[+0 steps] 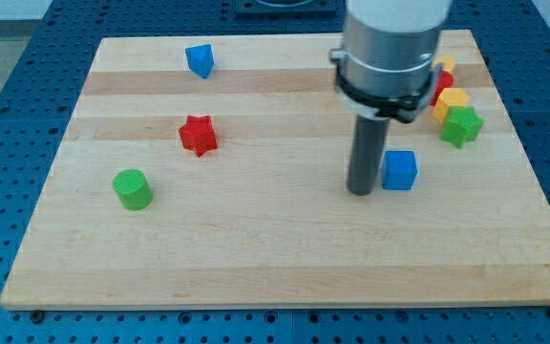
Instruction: Push blue cube below red star
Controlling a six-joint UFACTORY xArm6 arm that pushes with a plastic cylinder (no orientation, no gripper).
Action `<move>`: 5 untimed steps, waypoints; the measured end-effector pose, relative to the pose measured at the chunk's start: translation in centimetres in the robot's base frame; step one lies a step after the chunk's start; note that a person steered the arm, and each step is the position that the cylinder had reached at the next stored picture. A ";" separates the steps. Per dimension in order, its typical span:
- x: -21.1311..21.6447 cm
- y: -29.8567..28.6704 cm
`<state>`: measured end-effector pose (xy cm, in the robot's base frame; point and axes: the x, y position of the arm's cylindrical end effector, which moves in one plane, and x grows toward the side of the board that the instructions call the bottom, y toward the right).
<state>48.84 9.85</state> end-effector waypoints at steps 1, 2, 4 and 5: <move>0.0 5.0; -0.1 7.7; -1.7 1.4; -3.4 2.2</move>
<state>45.39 12.04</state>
